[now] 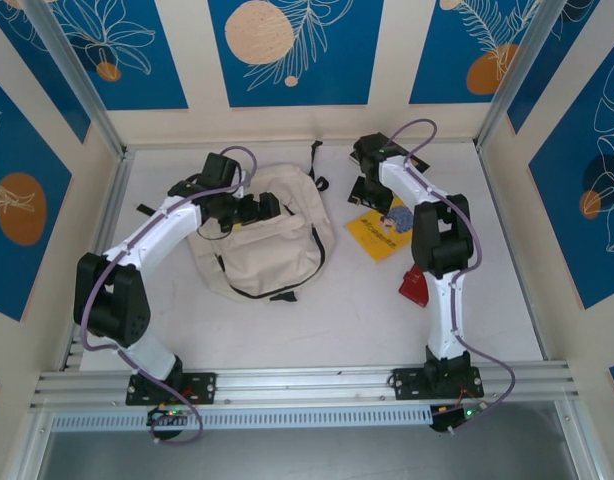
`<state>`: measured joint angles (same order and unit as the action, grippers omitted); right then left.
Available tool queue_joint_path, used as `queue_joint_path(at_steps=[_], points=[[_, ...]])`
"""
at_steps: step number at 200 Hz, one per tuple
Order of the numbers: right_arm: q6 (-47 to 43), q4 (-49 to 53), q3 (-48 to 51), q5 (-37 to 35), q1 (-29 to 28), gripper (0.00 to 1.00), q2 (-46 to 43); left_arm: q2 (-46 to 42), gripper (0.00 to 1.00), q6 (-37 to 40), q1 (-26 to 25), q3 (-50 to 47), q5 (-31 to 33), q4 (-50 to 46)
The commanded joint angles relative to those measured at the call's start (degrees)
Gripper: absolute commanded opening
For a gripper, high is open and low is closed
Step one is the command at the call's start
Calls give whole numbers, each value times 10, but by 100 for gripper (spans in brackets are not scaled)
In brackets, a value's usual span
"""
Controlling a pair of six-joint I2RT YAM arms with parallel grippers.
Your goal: Pack the student bag
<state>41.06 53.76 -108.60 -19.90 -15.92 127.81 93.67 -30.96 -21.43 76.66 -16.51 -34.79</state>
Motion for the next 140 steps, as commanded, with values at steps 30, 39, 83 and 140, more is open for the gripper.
queue_joint_path(at_steps=[30, 39, 83, 140], points=[[14, 52, -64, -5, -2, 59, 65, 0, 100, 13, -9, 16, 0, -14], [13, 54, -60, -1, -3, 59, 67, 0, 100, 12, -10, 16, 2, -14], [14, 55, -16, 31, -7, 51, 55, 6, 100, 10, -10, 16, -1, -11], [11, 76, 49, 25, -31, 43, 39, 3, 100, 14, -10, 14, -2, -11]])
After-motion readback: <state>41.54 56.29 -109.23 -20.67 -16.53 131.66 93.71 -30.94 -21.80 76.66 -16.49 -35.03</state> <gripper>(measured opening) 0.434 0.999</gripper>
